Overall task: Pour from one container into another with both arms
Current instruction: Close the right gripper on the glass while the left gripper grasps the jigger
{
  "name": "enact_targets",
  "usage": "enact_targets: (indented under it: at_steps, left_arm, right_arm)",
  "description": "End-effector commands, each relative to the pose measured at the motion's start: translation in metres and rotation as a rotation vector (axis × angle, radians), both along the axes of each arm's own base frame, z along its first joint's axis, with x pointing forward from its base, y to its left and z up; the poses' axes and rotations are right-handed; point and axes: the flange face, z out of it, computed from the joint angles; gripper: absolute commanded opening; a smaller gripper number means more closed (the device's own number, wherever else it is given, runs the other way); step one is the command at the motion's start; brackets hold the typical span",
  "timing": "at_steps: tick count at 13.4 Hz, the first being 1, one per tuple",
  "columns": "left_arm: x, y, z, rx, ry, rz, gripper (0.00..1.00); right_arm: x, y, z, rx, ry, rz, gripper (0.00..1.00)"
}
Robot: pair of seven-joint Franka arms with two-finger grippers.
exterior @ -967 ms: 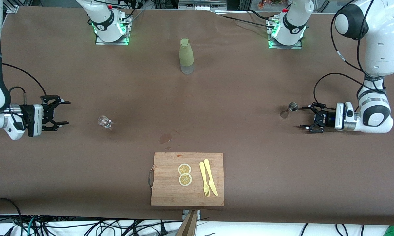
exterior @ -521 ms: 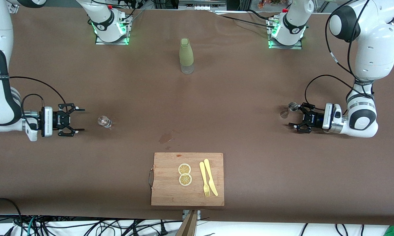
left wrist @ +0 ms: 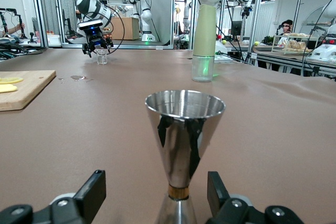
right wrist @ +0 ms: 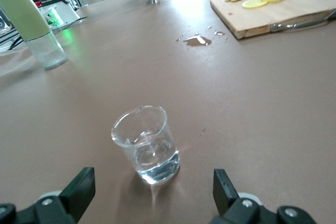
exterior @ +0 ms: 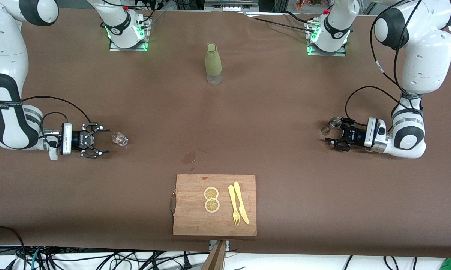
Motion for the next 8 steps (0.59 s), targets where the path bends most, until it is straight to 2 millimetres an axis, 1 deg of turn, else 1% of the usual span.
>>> enact_targets:
  at_steps: [1, 2, 3, 4, 5, 6, 7, 8]
  left_arm:
    - [-0.001, 0.004, -0.001, -0.050, -0.085, -0.013, 0.86]
    - [-0.003, 0.005, -0.001, -0.050, -0.085, -0.013, 0.86]
    - [-0.003, 0.005, -0.001, -0.052, -0.088, -0.014, 0.82]
    - [-0.003, 0.005, 0.000, -0.058, -0.086, -0.016, 0.76]
    - [-0.003, 0.006, 0.000, -0.057, -0.087, -0.016, 0.66]
    - [-0.003, 0.006, 0.000, -0.058, -0.094, -0.017, 0.60]
    - [-0.003, 0.007, 0.000, -0.063, -0.115, -0.021, 0.55]
    - [-0.004, 0.008, 0.000, -0.063, -0.119, -0.021, 0.53]
  right_arm:
    - [0.003, -0.001, -0.001, 0.030, -0.063, -0.003, 1.00]
    - [0.002, 0.001, -0.007, 0.046, -0.081, -0.005, 1.00]
    - [0.000, 0.004, -0.014, 0.064, -0.083, -0.006, 1.00]
    - [-0.002, 0.005, -0.021, 0.078, -0.085, -0.011, 1.00]
    - [-0.003, 0.008, -0.025, 0.087, -0.095, -0.009, 1.00]
    - [-0.004, 0.009, -0.028, 0.094, -0.102, -0.008, 1.00]
    - [-0.004, 0.012, -0.031, 0.102, -0.106, -0.007, 1.00]
    - [-0.006, 0.015, -0.035, 0.111, -0.110, -0.001, 1.00]
